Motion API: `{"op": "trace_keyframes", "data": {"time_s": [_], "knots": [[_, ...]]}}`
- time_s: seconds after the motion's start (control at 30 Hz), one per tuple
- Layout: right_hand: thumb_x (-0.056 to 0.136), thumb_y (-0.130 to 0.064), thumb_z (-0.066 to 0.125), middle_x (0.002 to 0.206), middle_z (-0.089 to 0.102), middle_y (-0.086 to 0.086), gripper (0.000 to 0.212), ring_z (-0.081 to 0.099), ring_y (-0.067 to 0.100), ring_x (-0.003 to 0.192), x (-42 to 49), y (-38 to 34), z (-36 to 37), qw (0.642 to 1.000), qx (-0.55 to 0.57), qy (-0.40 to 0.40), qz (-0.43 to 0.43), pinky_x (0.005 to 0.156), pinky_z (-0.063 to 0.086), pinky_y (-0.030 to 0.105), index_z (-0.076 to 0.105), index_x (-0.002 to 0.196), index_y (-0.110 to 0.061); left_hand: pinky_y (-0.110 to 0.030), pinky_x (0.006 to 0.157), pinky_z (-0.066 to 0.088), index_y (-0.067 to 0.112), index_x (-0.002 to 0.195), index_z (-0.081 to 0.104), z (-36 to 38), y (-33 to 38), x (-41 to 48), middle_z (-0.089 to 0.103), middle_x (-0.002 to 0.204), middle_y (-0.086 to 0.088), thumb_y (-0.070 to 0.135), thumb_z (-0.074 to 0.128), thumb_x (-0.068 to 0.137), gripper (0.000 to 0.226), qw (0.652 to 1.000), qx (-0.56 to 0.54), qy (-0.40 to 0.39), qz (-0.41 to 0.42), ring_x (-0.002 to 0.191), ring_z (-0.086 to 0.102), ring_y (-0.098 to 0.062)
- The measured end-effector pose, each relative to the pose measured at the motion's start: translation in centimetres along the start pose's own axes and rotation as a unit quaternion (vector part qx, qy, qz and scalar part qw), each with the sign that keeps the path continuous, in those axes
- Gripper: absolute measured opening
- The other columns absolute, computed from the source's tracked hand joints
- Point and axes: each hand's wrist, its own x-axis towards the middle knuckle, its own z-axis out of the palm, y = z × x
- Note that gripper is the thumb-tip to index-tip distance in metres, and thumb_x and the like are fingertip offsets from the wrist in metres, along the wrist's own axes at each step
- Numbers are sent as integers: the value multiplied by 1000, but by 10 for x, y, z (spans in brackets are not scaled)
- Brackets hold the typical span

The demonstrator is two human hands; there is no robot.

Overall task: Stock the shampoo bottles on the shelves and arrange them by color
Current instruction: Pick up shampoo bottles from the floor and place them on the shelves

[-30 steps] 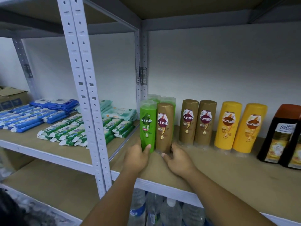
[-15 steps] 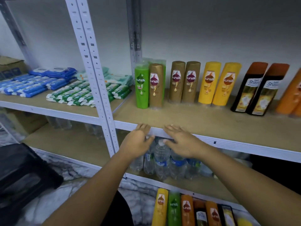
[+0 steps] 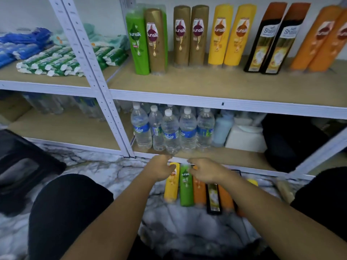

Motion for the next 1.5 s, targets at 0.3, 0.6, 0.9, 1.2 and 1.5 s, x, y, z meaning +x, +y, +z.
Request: {"op": "trace_keyframes", "data": {"time_s": [0.3,0.6,0.9,1.2,1.5], "knots": [[100,-36,52,153,46,10,55,48,28,135,1,33,96,989,85,-63,100,105,42,28,41,152,-22,-34,103,42,9,144,48,86,-26,-21,50,149,-15,33,56,99,52,995,4,-91,-41,132,50,-30],[102,-34,50,162,31,8,62,41,28,141,16,44,135,975,171,-67,129,109,43,37,27,158,-20,-37,109,41,14,154,34,106,-57,-2,43,154,-14,36,58,98,65,993,-23,-94,-68,138,44,-30],[99,-34,55,147,47,10,60,53,28,127,79,69,157,970,190,-42,147,101,49,37,36,154,-18,-35,100,42,17,154,30,145,-90,48,51,143,-16,37,59,98,67,987,-65,-86,-118,130,51,-32],[98,-32,55,136,54,16,60,56,34,122,160,79,183,967,134,36,215,96,49,40,31,149,-12,-41,90,50,29,137,34,176,-107,111,61,118,-7,51,62,82,65,967,-160,-73,-185,106,62,-32],[76,-28,81,114,65,6,81,66,34,103,186,76,198,923,241,55,295,86,56,44,29,138,-24,-48,89,56,22,123,46,180,-132,138,69,110,0,50,85,56,83,941,-233,-59,-237,101,67,-23]]}}
